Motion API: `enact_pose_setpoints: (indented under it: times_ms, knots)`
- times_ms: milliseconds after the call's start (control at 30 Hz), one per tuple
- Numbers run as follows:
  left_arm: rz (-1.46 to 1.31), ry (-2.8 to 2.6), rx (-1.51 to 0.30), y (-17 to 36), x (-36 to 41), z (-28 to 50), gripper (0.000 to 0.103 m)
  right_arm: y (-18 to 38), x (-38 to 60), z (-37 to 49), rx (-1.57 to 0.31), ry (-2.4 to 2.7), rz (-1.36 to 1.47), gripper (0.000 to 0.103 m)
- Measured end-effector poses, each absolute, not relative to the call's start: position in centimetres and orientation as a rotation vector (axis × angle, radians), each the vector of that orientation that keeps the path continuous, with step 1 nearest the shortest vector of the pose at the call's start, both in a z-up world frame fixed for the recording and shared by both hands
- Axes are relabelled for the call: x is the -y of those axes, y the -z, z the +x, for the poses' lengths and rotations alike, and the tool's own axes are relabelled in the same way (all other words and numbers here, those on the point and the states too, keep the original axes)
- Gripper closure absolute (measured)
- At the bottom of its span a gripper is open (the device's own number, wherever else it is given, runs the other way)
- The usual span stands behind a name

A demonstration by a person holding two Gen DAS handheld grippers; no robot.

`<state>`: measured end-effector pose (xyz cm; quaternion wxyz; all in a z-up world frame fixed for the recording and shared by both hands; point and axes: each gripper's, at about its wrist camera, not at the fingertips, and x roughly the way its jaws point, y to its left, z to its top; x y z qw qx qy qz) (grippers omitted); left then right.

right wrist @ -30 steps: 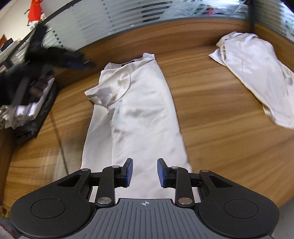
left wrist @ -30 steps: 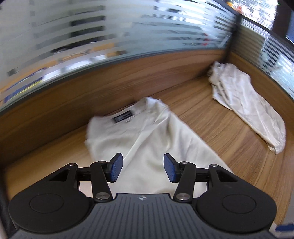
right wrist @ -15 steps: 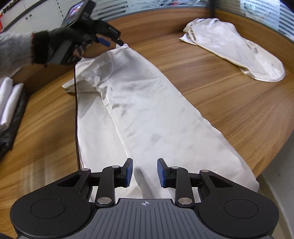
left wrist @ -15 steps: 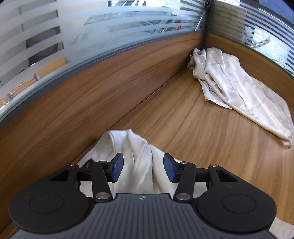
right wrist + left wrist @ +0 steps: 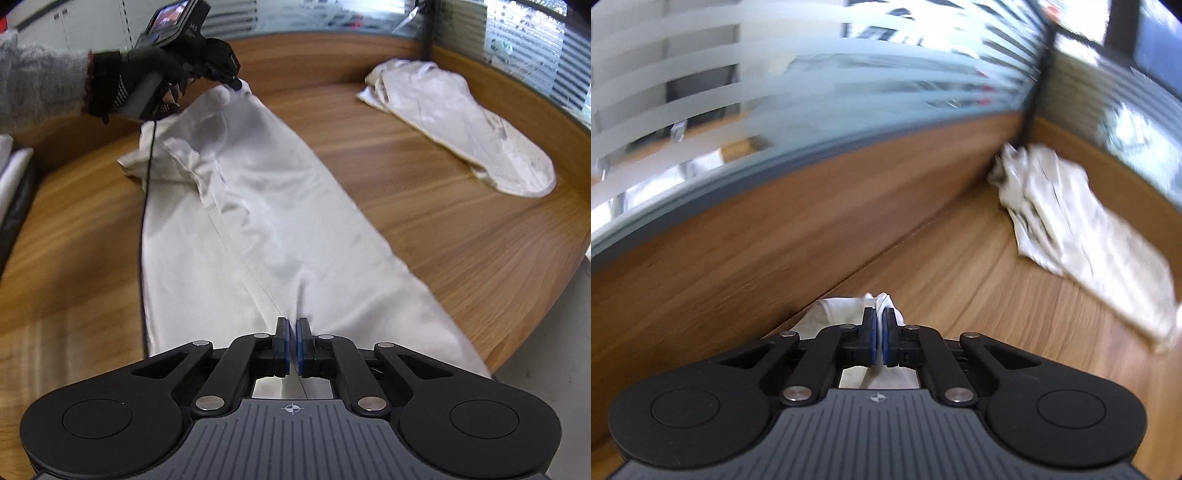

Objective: Fold clothes

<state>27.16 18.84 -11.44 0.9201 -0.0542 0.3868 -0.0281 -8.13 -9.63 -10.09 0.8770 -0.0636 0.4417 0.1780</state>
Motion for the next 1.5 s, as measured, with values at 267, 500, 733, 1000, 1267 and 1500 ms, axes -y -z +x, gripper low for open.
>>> enact_pose_setpoints:
  times_ms: [267, 500, 733, 1000, 1267, 1500]
  knots:
    - [-0.344, -0.020, -0.902, 13.5, -23.6, 28.2, 0.099, 10.4, 8.1, -8.4, -0.941, -0.443, -0.189, 0.097]
    - [-0.158, 0.045, -0.810, 11.5, -21.1, 28.3, 0.072, 11.1, 8.6, -7.9, -0.966, -0.458, -0.162, 0.097]
    - [0.064, 0.130, -0.848, 12.0, -17.4, 30.6, 0.062, 9.3, 10.8, -6.8, -0.902, -0.432, -0.052, 0.078]
    - [0.191, 0.147, -0.877, 14.2, -15.1, 32.0, 0.062, 9.5, 15.1, 1.0, -0.911, -0.358, 0.034, 0.076]
    - [0.316, 0.149, -0.880, 14.9, -14.2, 31.4, 0.062, 12.7, 15.0, 6.8, -0.950, -0.492, -0.023, 0.067]
    - [0.445, 0.139, -0.859, 15.8, -13.3, 31.1, 0.063, 13.9, 14.0, 6.5, -0.965, -0.531, -0.093, 0.099]
